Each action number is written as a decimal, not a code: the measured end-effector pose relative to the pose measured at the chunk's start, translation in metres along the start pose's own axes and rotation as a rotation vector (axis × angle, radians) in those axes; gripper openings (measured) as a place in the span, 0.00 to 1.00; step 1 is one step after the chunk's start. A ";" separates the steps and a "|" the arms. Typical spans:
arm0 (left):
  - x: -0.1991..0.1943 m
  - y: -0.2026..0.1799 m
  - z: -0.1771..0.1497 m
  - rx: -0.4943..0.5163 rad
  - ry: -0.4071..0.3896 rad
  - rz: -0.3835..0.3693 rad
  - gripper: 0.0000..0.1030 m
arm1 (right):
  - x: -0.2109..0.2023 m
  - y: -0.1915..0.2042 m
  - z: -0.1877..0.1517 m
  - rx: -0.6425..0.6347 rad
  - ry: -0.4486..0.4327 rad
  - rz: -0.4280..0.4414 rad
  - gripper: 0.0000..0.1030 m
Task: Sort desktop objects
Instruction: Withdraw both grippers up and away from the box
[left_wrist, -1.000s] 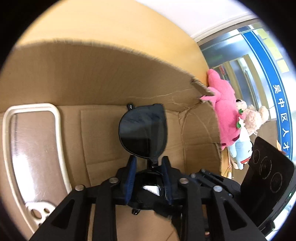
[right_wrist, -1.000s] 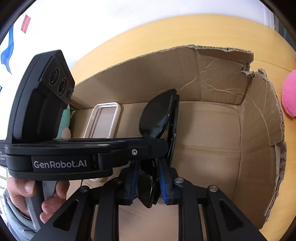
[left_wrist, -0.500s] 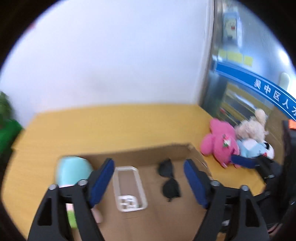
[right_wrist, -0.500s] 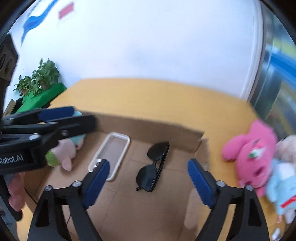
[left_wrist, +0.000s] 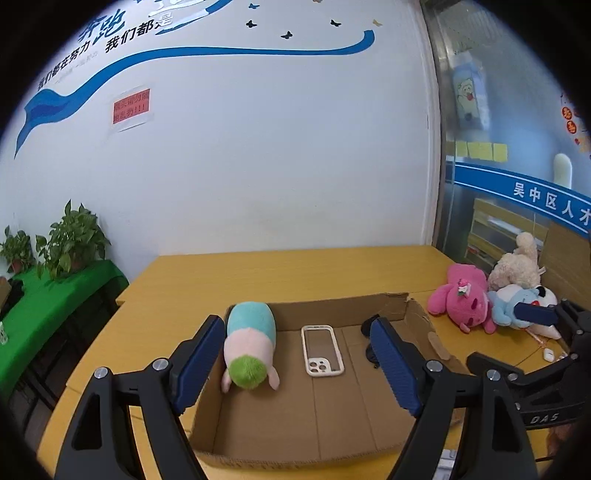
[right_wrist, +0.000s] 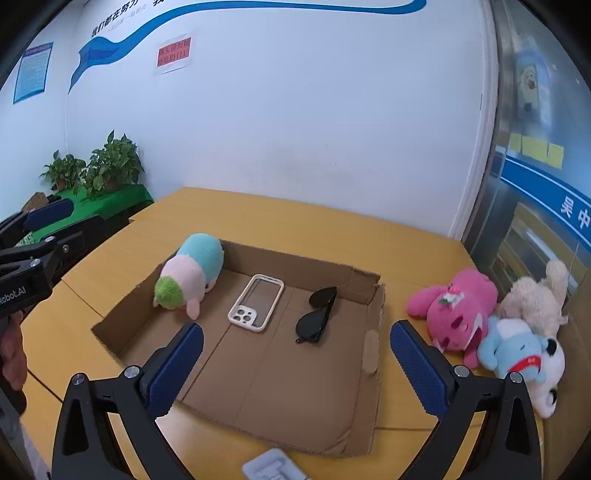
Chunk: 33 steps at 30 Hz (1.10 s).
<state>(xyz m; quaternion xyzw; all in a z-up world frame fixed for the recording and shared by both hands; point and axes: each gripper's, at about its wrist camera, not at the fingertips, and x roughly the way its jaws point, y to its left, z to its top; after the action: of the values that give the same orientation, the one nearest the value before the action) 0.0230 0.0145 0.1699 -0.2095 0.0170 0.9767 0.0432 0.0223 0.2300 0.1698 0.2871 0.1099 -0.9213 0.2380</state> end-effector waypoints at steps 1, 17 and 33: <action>-0.006 -0.001 -0.004 0.002 0.002 -0.002 0.79 | -0.006 0.004 -0.004 0.000 0.001 0.002 1.00; -0.033 -0.026 -0.037 0.022 0.052 -0.089 0.79 | -0.035 0.023 -0.050 -0.007 0.021 0.001 1.00; -0.024 -0.030 -0.052 -0.001 0.108 -0.113 0.79 | -0.020 0.023 -0.062 -0.003 0.061 0.016 1.00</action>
<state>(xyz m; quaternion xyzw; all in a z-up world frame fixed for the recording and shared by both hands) 0.0687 0.0402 0.1315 -0.2627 0.0069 0.9599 0.0974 0.0783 0.2386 0.1298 0.3156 0.1161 -0.9101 0.2422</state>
